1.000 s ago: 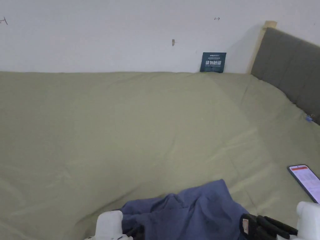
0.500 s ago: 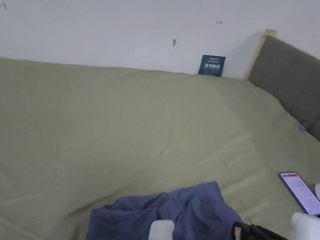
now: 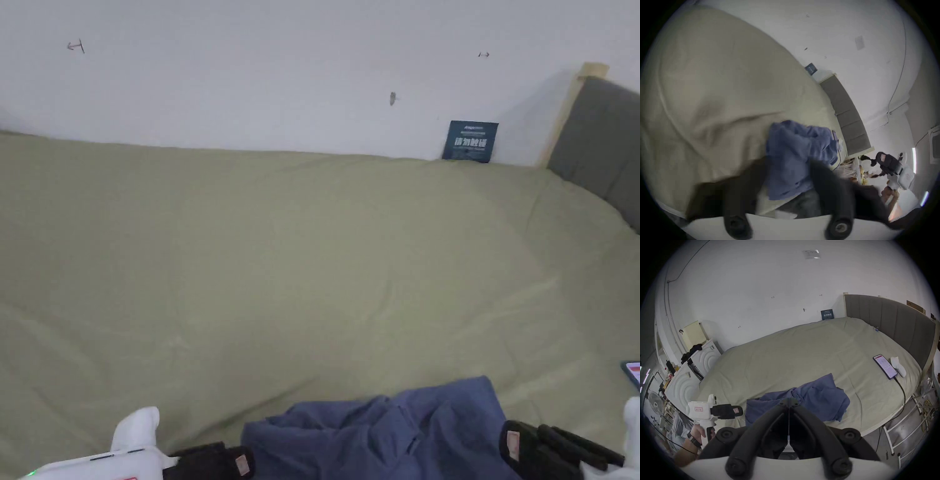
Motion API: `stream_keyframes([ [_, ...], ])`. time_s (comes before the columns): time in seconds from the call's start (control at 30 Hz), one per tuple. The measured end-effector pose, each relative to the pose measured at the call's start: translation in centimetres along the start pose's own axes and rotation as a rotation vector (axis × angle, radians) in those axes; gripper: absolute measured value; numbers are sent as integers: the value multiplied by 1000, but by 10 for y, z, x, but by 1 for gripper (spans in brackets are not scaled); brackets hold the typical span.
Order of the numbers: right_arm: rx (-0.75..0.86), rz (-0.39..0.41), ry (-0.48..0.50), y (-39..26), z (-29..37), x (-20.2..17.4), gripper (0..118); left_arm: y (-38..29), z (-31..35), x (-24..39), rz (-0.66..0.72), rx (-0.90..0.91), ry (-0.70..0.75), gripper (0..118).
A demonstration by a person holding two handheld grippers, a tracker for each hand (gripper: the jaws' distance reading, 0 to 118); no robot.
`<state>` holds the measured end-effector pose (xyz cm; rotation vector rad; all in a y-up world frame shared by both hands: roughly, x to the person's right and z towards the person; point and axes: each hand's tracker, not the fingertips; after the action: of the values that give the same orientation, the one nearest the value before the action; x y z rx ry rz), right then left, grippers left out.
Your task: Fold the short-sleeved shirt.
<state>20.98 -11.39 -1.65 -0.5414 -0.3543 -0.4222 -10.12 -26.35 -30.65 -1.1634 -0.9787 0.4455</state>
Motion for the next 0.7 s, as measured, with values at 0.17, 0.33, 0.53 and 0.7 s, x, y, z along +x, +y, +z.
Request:
stream_keyframes([
  [0.17, -12, 2, 28, -1, 1, -5, 2, -6, -23, -13, 50, -80, -56, 111],
  [0.33, -11, 19, 27, -3, 10, -2, 2, -1, -48, -18, 80, -28, -174, 108],
  [0.53, -31, -24, 4, -8, 7, 4, 2, -3, -89, 7, -16, -96, 25, 11],
  [0.7, -52, -8, -3, -12, 9, 1, 2, -2, -65, -21, 215, 28, -126, 11],
])
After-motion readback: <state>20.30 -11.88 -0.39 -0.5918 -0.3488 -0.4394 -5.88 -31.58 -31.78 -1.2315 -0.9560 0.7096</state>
